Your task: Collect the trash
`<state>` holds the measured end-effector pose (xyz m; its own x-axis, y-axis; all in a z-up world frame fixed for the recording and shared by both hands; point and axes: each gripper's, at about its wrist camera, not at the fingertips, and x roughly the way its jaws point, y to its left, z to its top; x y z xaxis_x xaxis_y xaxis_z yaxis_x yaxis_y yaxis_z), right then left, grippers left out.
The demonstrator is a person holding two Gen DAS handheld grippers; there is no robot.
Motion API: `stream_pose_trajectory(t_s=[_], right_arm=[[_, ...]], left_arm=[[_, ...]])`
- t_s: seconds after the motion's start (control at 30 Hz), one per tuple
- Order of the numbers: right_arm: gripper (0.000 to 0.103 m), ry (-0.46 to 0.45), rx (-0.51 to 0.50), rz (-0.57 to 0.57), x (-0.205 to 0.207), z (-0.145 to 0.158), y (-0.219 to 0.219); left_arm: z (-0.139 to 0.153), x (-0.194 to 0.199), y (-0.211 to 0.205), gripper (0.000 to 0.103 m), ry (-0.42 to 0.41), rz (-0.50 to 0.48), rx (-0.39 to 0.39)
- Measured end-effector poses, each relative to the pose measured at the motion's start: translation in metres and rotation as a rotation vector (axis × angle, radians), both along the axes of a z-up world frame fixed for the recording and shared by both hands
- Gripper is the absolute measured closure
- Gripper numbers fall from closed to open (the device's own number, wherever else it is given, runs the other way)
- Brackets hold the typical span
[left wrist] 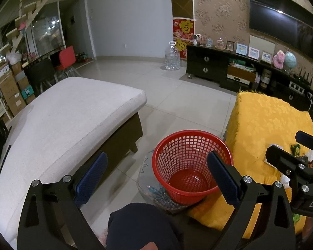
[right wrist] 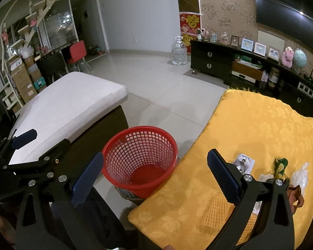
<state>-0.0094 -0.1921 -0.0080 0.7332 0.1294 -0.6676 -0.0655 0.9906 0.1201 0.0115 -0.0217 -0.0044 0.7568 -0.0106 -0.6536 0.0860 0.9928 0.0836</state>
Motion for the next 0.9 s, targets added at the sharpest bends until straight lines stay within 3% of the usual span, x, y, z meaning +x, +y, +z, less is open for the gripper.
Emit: stream_pose_trajectory(t_s=[0.9], right_arm=[[0.006,-0.003,-0.008,0.019,-0.0057,0.0005,0.0043]], left_arm=[[-0.0008,-0.0007,-0.0009,0.010,-0.001,0.002,-0.001]])
